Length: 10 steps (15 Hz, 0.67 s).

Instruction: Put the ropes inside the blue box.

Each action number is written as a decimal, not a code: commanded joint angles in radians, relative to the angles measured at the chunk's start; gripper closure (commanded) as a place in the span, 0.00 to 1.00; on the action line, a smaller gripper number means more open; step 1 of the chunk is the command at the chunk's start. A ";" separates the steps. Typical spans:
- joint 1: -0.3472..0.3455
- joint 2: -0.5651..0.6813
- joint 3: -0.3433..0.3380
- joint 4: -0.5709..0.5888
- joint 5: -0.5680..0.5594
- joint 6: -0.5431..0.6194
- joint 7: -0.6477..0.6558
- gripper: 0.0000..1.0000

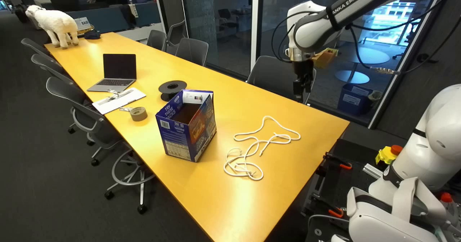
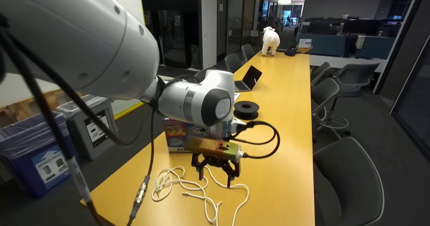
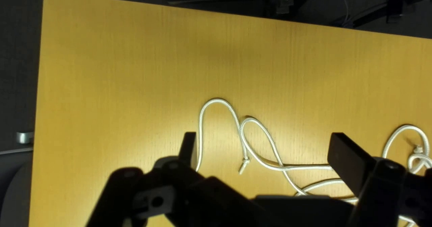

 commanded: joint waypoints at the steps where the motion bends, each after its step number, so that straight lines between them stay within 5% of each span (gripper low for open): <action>1: -0.002 0.097 0.007 -0.087 0.023 0.222 0.023 0.00; 10: 0.001 0.351 0.015 -0.120 -0.049 0.621 0.100 0.00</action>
